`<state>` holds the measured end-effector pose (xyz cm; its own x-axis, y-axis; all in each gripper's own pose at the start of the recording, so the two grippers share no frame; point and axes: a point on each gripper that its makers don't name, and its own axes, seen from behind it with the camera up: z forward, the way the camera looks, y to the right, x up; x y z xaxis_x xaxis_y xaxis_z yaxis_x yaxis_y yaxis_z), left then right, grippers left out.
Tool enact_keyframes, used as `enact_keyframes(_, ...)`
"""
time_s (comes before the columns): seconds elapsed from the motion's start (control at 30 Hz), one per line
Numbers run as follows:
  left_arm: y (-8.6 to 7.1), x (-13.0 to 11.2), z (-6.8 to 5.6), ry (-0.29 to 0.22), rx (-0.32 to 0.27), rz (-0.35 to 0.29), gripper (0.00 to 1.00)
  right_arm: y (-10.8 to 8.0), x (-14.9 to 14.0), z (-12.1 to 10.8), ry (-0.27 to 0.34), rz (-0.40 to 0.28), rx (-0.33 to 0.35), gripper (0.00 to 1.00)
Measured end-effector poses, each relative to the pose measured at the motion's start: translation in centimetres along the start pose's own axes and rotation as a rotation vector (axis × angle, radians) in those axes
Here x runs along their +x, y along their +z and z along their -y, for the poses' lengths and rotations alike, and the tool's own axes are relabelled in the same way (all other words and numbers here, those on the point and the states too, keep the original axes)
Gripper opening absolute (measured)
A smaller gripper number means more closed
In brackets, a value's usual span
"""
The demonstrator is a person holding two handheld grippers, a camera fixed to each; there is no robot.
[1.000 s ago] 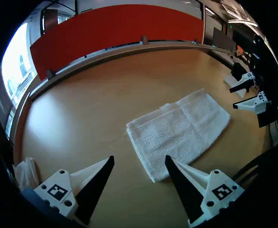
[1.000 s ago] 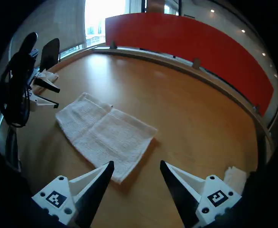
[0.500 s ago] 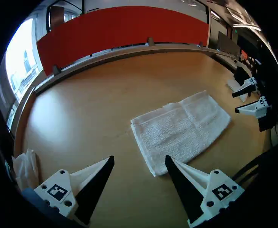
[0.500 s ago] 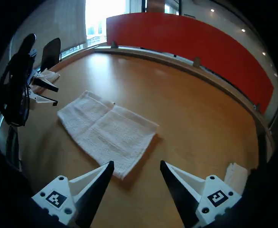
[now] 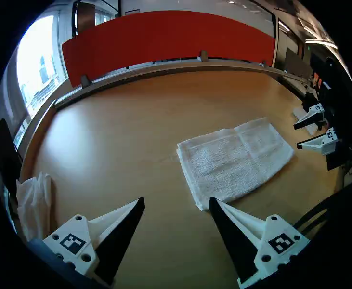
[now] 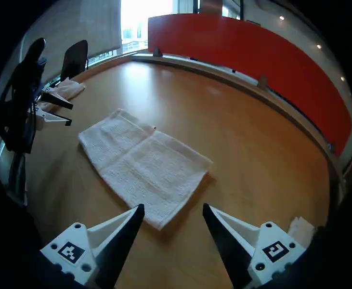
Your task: Fold towel
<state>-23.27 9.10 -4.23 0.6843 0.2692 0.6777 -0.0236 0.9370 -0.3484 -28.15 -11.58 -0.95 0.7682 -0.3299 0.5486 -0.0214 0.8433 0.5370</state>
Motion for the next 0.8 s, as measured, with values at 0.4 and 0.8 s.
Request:
enact_keyframes(0.4,-1.3,-0.6,1.2,-0.040,0.041,-0.031,0.99,0.5,-0.1,0.3,-0.046,0.021,0.034,0.94)
enact_keyframes(0.8,-2.5,-1.6,1.8,-0.084,0.066,-0.070,0.99,0.6,-1.5,0.9,-0.079,0.066,0.066,0.94)
